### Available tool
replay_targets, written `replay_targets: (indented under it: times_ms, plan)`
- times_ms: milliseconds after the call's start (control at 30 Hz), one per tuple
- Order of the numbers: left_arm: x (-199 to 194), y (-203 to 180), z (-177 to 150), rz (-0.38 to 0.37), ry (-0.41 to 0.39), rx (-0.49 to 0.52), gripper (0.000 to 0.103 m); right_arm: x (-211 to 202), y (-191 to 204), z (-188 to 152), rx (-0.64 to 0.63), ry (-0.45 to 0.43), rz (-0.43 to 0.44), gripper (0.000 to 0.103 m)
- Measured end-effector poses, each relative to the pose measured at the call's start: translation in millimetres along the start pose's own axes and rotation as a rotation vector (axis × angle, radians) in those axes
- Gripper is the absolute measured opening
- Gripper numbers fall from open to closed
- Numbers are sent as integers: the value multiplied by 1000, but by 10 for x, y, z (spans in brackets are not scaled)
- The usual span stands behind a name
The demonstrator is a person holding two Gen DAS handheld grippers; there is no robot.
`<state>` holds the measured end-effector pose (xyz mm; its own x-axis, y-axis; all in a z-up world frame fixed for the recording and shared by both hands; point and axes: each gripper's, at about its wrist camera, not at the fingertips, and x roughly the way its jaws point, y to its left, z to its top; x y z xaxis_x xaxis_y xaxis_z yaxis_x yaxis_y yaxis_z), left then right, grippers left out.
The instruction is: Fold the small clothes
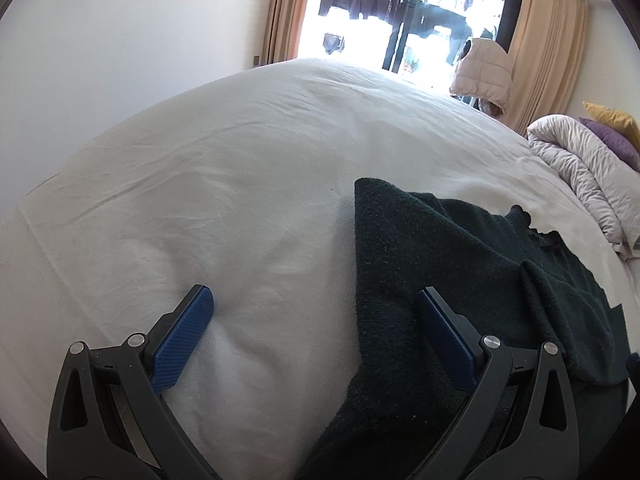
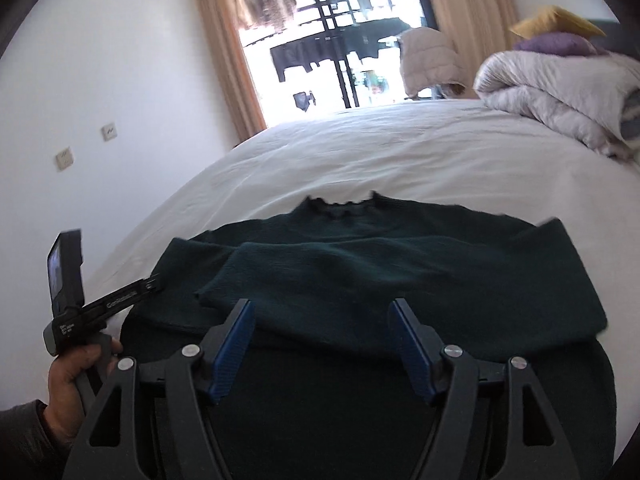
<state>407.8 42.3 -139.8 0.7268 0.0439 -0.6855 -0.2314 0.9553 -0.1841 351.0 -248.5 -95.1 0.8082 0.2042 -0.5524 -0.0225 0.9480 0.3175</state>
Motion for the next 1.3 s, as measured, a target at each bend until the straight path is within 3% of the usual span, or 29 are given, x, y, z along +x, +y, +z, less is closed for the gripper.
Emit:
replay_targets:
  times_ms: [100,167,233,333,400,467,500,533,600,700,800,933,1100,1233,1300]
  plan:
    - [-293,2,68,-8,-51,-22,103,66,-673,-210,264,51,33,72]
    - [-510,-211,96,-39,-101,19,103,51,-960,-295,402,8,114,55]
    - [-621,-590,111,-106,-106,117,103,55,-952,-286,403,5,112,54]
    - [-539,-1221,75,-162,-85,280,103,95,-814,-254,337,18,119,67]
    - [-340,-1532,-17,-126,-46,381,103,82,-818,-248,346,14,144,69]
    - [-8,-1631,-141,-62,65,418,103,-1,-871,-230,384,3,187,69]
    - [185,-1589,-208,-37,132,405,103,-76,-920,-231,403,-9,193,69]
    - [294,-1485,-237,-62,163,355,103,-164,-995,-230,436,-29,199,69]
    - [295,-1365,-225,-73,163,296,103,-298,-1234,-232,531,-61,228,72]
    - [278,-1392,-282,-40,144,328,103,-260,-1623,-206,692,-47,291,73]
    - [294,-1380,-308,-12,128,312,103,-175,-1747,-41,714,-41,278,72]
    - [266,-1336,-314,-7,116,289,103,14,-1985,64,869,-49,301,72]
    - [265,-1324,-313,-13,111,288,103,69,-2333,127,1009,-121,304,69]
    - [268,-1328,-316,-9,110,291,103,195,-2324,266,905,-89,280,66]
    - [266,-1329,-315,-7,110,294,103,175,-2325,178,908,-85,258,52]
